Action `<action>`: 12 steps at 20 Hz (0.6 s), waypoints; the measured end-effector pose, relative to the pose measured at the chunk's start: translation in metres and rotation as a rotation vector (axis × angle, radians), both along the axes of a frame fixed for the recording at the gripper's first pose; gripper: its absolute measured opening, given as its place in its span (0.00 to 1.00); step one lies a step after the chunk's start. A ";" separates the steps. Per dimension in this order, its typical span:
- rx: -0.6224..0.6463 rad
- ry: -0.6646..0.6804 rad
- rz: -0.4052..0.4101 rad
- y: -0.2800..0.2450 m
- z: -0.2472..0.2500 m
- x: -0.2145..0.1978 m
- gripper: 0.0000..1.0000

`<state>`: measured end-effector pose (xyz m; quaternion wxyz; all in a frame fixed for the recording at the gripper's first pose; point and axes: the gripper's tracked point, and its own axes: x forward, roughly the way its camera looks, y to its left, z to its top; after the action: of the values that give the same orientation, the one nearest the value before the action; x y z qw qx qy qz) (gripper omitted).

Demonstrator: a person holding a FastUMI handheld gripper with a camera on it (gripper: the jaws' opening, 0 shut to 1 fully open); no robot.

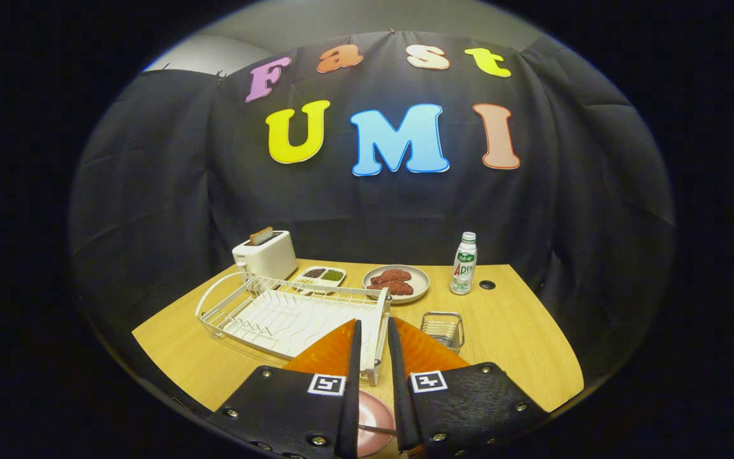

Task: Take the plate from the dish rack, then take the spoon from the basket and place it into the plate.

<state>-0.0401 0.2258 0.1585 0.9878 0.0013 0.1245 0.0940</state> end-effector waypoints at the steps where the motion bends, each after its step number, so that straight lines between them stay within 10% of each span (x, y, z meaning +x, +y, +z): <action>1: 0.004 -0.016 -0.014 -0.005 0.010 0.002 0.23; 8: 0.062 -0.182 -0.094 -0.023 0.127 0.012 0.28; 12: 0.046 -0.239 -0.123 -0.030 0.172 0.016 0.93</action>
<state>-0.0238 0.1956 0.3300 0.9992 0.0207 0.0036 0.0354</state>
